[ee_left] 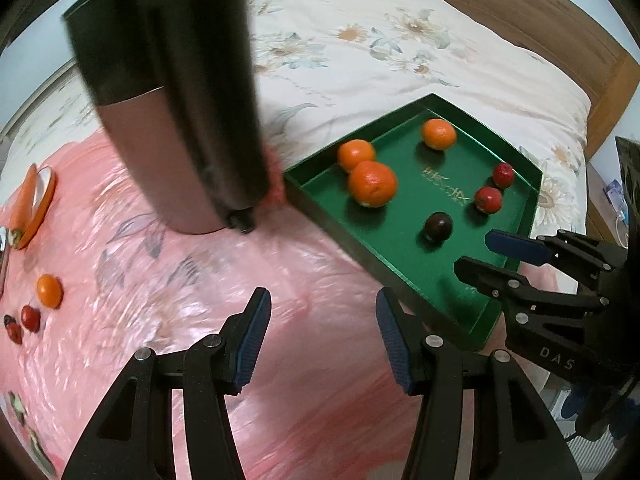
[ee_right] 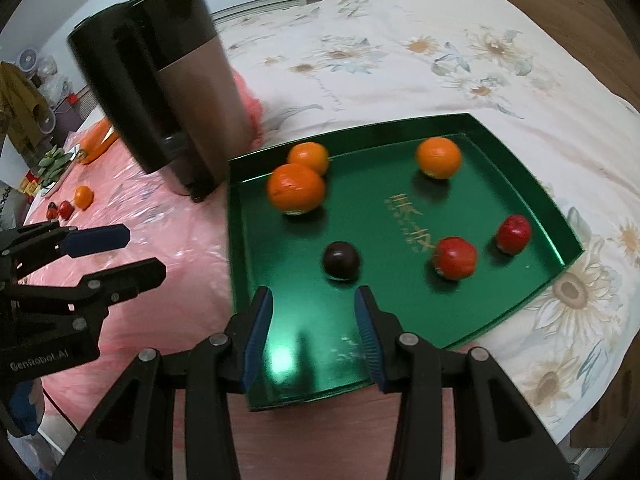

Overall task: Organize fruits
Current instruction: 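Move both grippers back over the remaining fruit on the pink sheet, then grasp a red apple with the left gripper while the right gripper grasps another red apple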

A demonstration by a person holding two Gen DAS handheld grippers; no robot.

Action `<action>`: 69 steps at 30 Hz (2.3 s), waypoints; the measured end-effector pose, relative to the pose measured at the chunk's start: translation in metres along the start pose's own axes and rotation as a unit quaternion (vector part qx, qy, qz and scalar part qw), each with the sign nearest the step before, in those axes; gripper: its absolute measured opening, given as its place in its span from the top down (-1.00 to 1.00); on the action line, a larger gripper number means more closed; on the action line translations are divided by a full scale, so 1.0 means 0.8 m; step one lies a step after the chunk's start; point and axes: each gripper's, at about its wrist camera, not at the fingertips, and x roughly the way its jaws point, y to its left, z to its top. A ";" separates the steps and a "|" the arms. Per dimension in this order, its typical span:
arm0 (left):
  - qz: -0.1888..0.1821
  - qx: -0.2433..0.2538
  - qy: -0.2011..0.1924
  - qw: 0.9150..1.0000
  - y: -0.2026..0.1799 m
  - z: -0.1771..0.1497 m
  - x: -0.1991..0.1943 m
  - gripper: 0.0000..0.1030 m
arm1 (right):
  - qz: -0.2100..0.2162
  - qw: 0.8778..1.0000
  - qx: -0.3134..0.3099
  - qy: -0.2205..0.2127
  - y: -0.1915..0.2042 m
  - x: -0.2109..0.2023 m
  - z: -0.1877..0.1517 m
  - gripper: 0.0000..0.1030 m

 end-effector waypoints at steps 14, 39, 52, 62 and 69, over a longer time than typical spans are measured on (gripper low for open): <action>0.023 -0.037 0.000 0.999 0.069 -0.039 -0.027 0.06 | 0.036 0.998 -0.046 0.011 0.085 0.008 0.000 -0.50; 0.121 -0.201 -0.002 0.972 0.316 -0.159 -0.086 0.06 | 0.172 0.969 -0.174 0.027 0.347 0.068 0.030 -0.49; 0.135 -0.359 -0.028 0.923 0.463 -0.177 -0.091 0.06 | 0.223 0.942 -0.251 0.021 0.455 0.113 0.060 -0.49; 0.107 -0.466 -0.024 0.878 0.534 -0.176 -0.055 0.06 | 0.247 0.924 -0.293 0.000 0.515 0.155 0.098 -0.49; 0.107 -0.482 -0.024 0.869 0.545 -0.170 -0.042 0.06 | 0.245 0.920 -0.306 0.008 0.542 0.188 0.111 -0.49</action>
